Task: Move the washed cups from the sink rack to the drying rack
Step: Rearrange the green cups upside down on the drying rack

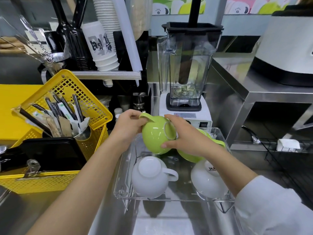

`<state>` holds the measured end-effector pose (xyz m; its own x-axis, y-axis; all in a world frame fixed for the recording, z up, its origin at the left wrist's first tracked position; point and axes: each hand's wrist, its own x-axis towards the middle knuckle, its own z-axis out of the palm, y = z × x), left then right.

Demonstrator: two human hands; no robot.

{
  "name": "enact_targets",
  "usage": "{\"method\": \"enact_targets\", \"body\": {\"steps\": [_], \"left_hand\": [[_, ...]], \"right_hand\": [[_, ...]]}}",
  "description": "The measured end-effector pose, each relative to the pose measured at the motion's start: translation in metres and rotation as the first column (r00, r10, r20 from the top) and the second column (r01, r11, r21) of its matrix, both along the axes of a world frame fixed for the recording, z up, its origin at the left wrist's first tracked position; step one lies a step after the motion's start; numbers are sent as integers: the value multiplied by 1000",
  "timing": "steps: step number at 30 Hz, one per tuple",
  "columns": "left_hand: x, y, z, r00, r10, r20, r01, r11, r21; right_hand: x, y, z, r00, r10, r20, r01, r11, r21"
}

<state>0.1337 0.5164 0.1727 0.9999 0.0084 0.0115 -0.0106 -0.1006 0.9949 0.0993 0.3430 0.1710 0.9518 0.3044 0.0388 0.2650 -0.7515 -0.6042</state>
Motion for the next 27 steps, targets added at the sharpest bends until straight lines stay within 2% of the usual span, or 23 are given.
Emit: {"method": "enact_targets", "body": {"steps": [2, 4, 6, 8, 11, 13, 16, 19, 23, 27], "left_hand": [[0, -3, 5, 982, -128, -139, 93, 968, -234], [-1, -5, 6, 943, -267, -198, 192, 924, -332], [-1, -7, 6, 936, -290, -201, 225, 929, -294], [-1, -10, 6, 953, -233, -194, 183, 952, -246], [-2, -16, 8, 979, -120, -164, 91, 980, -177], [-4, -20, 10, 991, -67, -113, 61, 996, -63], [-9, -26, 14, 995, -96, -31, 98, 991, 88], [-12, -28, 17, 989, -145, 28, 142, 985, 99], [-11, -24, 21, 974, -188, 124, 174, 978, 112], [-14, -20, 34, 965, -147, 220, 147, 989, 13]], "right_hand": [[0, 0, -1, 1000, -4, 3, 4, 1000, 11], [0, 0, -1, 1000, -20, 24, 19, 1000, 6], [1, -1, -1, 998, -38, 46, 38, 999, -6], [0, -3, 0, 998, -38, 59, 38, 999, 3], [0, -5, 6, 994, -19, 110, 5, 993, 120], [0, -5, 14, 987, -32, 159, 0, 980, 197], [3, -3, 20, 982, -58, 179, 12, 968, 250], [7, 0, 20, 985, -94, 146, 41, 942, 334], [8, 0, 34, 994, -104, 45, 66, 852, 519], [5, 3, 42, 979, -179, 97, 79, 773, 629]]}}
